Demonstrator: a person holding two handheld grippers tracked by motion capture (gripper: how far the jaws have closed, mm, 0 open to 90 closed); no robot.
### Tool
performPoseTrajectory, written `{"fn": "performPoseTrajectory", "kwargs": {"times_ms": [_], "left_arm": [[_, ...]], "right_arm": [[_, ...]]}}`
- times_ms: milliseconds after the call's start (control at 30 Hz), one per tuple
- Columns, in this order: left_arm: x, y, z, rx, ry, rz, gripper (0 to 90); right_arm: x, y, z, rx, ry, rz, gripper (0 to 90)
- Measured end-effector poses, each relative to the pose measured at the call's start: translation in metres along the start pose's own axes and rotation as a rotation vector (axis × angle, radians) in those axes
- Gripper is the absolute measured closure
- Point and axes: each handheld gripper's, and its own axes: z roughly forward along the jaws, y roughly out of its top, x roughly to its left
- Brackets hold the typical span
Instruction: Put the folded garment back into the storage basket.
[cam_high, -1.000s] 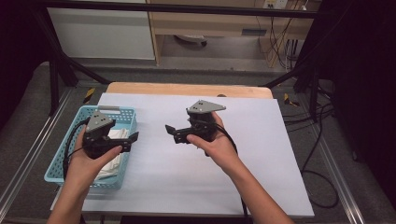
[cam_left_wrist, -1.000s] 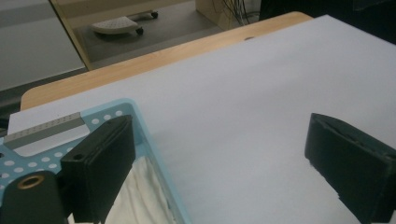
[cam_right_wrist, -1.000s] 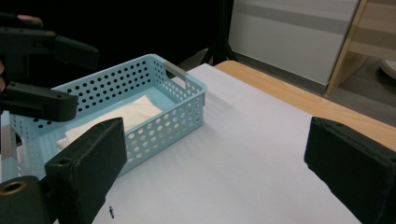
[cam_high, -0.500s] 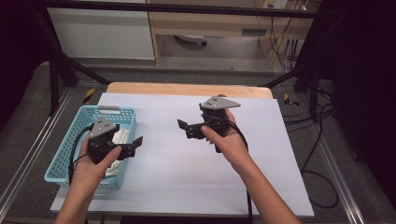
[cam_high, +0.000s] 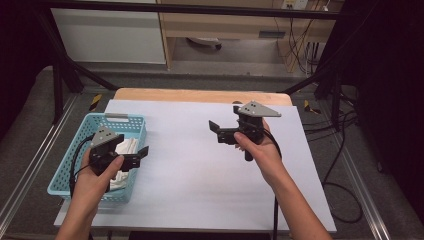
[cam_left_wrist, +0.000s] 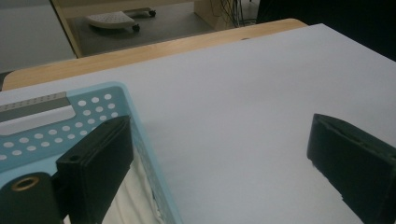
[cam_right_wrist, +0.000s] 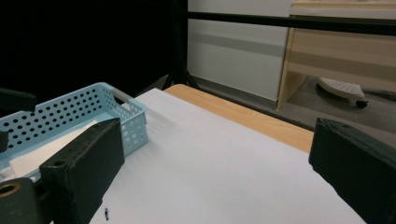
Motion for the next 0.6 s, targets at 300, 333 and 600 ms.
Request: {"fn": "performPoseTrajectory", "kwargs": {"times_ms": [300, 333, 600], "left_arm": [[0.0, -0.001, -0.001, 0.002, -0.001, 0.003, 6.9], [0.0, -0.001, -0.001, 0.002, -0.002, 0.003, 6.9], [-0.001, -0.001, 0.001, 0.008, -0.002, 0.006, 6.8]], "right_arm": [[-0.02, -0.003, -0.016, -0.025, -0.057, 0.043, 5.5], [-0.021, -0.004, -0.017, -0.024, -0.063, 0.049, 5.5], [-0.035, -0.009, -0.028, -0.021, -0.101, 0.064, 6.3]]}}
